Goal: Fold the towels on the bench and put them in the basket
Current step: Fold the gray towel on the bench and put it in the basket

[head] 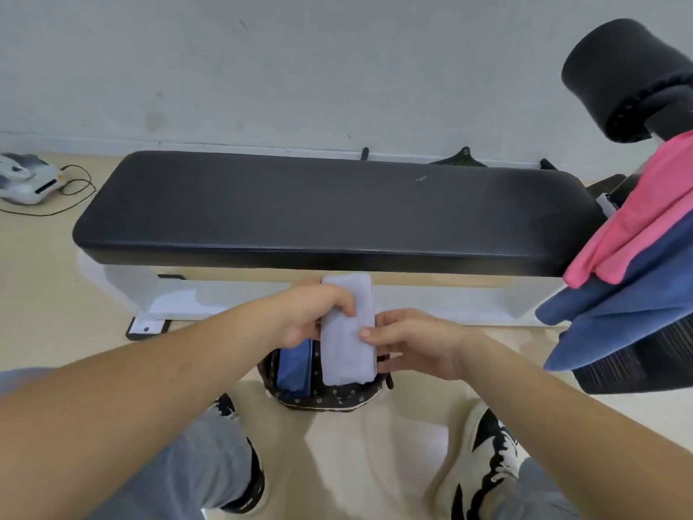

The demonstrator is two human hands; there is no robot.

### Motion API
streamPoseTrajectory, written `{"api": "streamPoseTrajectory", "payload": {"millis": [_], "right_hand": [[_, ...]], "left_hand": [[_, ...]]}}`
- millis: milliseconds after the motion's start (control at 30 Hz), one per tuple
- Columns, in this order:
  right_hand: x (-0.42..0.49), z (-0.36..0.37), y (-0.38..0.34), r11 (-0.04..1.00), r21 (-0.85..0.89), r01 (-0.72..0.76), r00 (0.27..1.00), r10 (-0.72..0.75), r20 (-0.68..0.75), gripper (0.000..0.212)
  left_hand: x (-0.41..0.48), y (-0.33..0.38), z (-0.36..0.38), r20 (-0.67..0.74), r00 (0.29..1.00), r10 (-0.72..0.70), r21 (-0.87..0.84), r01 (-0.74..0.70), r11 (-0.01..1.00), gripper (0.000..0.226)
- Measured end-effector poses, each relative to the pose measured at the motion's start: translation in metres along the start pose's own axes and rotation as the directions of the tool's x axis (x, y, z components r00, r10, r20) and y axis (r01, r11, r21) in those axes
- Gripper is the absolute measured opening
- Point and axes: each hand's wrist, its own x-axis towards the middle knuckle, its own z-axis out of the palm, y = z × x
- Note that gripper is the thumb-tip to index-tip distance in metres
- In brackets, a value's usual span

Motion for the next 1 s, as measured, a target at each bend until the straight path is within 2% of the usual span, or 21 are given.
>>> {"api": "streamPoseTrajectory", "payload": {"millis": [100,233,367,567,667,833,1000], "right_hand": [[0.031,0.003,0.030,0.997,-0.031,-0.064,0.997,0.063,-0.033,0.034],[0.063,0.001,0.068,0.991,0.006,-0.135,0.991,0.135,-0.026,0.028],[0.101,-0.006,0.093,0.985,0.028,-0.168,0.979,0.170,-0.111,0.044],[0.170,-0.005,0.104,0.961,-0.130,-0.244,0.939,0.200,-0.280,0.020],[0.199,0.001,0.113,0.952,-0.090,-0.291,0.917,0.251,-0.312,0.022],[0.238,0.018,0.143,0.926,0.198,-0.321,0.869,0.371,-0.329,0.028],[0.268,0.020,0.160,0.922,0.220,-0.319,0.832,0.383,-0.401,0.024]], "left_hand": [[0.023,-0.031,0.004,-0.062,0.996,-0.069,-0.044,0.066,0.997,0.056],[0.052,-0.067,0.002,-0.094,0.984,-0.151,-0.111,0.140,0.984,0.050],[0.084,-0.090,-0.012,-0.097,0.972,-0.214,-0.124,0.201,0.972,0.048],[0.144,-0.124,-0.025,-0.208,0.957,-0.203,-0.058,0.195,0.979,0.047],[0.164,-0.144,-0.030,-0.261,0.950,-0.175,0.024,0.187,0.982,0.043],[0.182,-0.183,-0.044,-0.350,0.931,-0.105,0.254,0.202,0.946,0.025],[0.187,-0.201,-0.047,-0.381,0.925,0.009,0.463,0.182,0.868,0.025]]}}
